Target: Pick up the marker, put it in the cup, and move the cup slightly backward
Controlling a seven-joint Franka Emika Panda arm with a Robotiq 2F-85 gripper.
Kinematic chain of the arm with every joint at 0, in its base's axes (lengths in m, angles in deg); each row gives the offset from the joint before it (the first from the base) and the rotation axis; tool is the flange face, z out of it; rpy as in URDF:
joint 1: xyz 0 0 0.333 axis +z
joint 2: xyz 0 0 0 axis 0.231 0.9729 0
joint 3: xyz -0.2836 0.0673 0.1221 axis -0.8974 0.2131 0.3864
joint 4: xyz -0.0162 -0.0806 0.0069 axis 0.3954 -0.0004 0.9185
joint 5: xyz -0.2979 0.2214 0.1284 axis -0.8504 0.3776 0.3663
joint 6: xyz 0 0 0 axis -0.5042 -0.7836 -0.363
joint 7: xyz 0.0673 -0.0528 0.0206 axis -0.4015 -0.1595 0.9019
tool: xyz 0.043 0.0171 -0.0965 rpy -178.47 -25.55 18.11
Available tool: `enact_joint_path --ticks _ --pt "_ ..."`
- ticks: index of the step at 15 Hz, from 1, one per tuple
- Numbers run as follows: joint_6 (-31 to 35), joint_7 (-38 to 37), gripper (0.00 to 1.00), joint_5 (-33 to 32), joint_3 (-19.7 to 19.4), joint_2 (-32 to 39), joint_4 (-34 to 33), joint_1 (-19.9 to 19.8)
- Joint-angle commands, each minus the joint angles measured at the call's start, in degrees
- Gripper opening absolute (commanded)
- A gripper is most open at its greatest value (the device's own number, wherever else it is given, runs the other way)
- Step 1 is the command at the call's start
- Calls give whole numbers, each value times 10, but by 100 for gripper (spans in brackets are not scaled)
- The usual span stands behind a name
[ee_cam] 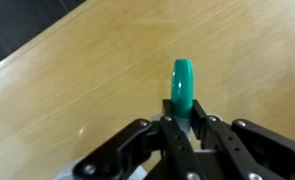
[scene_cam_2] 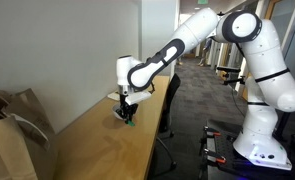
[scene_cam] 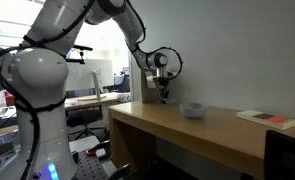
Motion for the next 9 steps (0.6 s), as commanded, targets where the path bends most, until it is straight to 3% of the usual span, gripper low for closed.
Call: enact_joint_path --ticks 1,9 --pt "-52 47 6 -1 -10 -30 -6 -26" --pt "-97 135 6 -21 -26 18 -84 -80"
